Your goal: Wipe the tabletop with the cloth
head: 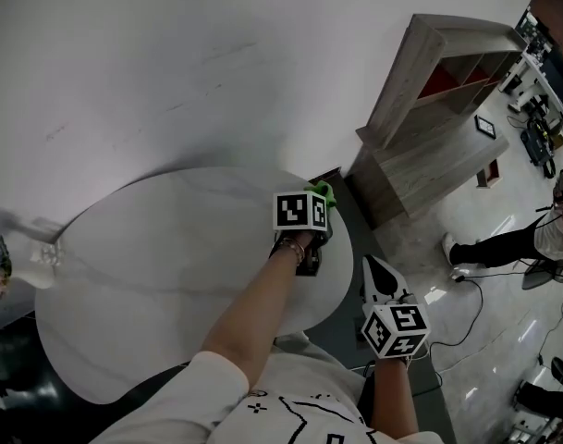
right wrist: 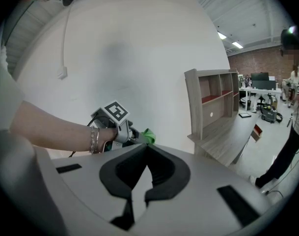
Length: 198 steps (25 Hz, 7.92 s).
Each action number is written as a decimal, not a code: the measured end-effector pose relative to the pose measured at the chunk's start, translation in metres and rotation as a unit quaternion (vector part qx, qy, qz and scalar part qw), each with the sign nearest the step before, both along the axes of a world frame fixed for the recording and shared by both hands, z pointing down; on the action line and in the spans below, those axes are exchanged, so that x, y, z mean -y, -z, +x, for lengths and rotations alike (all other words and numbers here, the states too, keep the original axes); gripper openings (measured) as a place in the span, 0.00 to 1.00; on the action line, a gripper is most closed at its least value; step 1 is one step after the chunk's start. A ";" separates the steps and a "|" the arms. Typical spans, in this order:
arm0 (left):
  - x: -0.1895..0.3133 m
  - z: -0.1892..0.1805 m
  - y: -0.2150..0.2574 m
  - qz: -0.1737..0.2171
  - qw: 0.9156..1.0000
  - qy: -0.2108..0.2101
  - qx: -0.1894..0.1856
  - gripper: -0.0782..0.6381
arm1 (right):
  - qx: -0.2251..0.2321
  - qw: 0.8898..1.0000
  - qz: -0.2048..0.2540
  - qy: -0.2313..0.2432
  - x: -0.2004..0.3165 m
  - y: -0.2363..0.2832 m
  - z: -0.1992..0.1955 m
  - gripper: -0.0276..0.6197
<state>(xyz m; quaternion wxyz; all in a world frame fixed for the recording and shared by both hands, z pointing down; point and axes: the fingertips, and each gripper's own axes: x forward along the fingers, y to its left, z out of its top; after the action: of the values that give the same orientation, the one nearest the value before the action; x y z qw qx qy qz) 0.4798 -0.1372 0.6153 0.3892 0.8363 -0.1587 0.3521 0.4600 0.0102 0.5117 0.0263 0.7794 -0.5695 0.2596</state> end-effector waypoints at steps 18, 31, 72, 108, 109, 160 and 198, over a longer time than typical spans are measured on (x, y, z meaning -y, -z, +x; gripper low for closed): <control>-0.033 0.027 0.026 -0.051 0.995 -0.024 -0.087 0.18 | 0.003 1.000 0.007 0.003 0.001 0.000 0.008 0.04; 0.014 -0.075 0.086 0.013 0.992 -0.004 -0.122 0.18 | 0.008 0.998 0.047 0.044 0.067 0.033 -0.044 0.04; 0.016 -0.424 0.177 0.129 0.972 0.116 -0.161 0.18 | -0.004 0.988 0.063 0.139 0.077 0.088 -0.310 0.04; 0.019 -0.789 0.157 0.201 0.902 0.371 -0.089 0.18 | -0.009 0.950 0.066 0.307 0.116 0.076 -0.516 0.04; 0.017 -0.798 0.154 0.203 0.900 0.377 -0.082 0.18 | -0.008 0.949 0.065 0.310 0.117 0.075 -0.520 0.04; -0.048 -1.027 -0.002 0.073 0.825 0.520 0.209 0.18 | -0.051 0.902 -0.020 0.428 0.117 0.020 -0.608 0.04; -0.057 -0.923 -0.003 0.048 0.819 0.530 0.215 0.18 | -0.019 0.931 -0.018 0.365 0.074 0.027 -0.461 0.04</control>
<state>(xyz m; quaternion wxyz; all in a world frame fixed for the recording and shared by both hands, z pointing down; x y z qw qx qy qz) -0.4427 -0.0803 0.6182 0.4312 0.5433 -0.6739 0.2546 -0.0006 -0.0639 0.4843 0.1434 0.5222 -0.8093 0.2276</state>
